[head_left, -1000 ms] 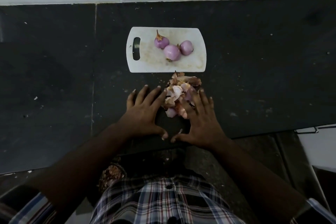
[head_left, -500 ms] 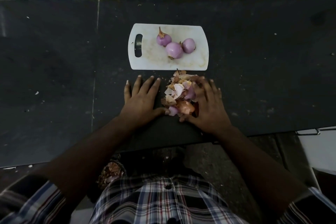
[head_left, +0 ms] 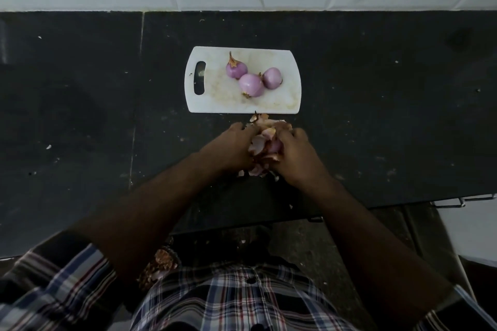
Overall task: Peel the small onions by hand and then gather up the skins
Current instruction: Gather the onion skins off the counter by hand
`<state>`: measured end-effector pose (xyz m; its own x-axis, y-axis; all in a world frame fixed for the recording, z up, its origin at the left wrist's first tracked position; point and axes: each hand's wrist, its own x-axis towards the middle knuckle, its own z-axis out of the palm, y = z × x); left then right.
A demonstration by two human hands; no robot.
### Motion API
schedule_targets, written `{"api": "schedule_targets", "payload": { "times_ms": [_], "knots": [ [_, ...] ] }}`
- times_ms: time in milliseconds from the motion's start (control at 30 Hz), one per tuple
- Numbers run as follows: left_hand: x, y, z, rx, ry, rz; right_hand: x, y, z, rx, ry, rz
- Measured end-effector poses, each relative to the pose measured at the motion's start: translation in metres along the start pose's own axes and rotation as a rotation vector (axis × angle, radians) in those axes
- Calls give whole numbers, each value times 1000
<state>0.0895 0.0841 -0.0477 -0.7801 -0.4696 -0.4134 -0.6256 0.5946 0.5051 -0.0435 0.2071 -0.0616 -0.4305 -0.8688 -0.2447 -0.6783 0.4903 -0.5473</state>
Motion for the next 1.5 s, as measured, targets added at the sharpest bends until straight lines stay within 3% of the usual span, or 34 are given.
{"api": "schedule_targets", "payload": {
  "times_ms": [200,367,467,700,867,967,1067,1167,1267,1400,1500],
  "knots": [
    [-7,15,0,-145,138,58,6,-6,-3,185,-39,-92],
    [-14,23,-8,-215,128,51,-6,-19,-11,501,-65,-45],
    [-15,28,-10,-263,81,72,-8,-24,-8,515,25,8],
    [-27,12,-15,-656,43,68,-6,-17,-3,570,201,118],
    [-28,0,-17,-859,296,-111,-9,-12,-11,627,206,108],
    [-25,7,-21,-960,489,-89,-14,-21,-21,639,134,44],
    [-19,26,-25,-1082,420,-68,-17,-41,-30,614,91,-52],
    [-13,35,-22,-1537,214,-122,-14,-64,-37,662,140,-114],
    [-14,37,-17,-1915,93,-137,-7,-81,-35,528,249,-139],
    [-11,37,-16,-2037,273,-121,-2,-93,-12,120,279,-286],
    [-9,30,-18,-2052,340,-116,-4,-96,-5,-132,263,-269]
  ]
}}
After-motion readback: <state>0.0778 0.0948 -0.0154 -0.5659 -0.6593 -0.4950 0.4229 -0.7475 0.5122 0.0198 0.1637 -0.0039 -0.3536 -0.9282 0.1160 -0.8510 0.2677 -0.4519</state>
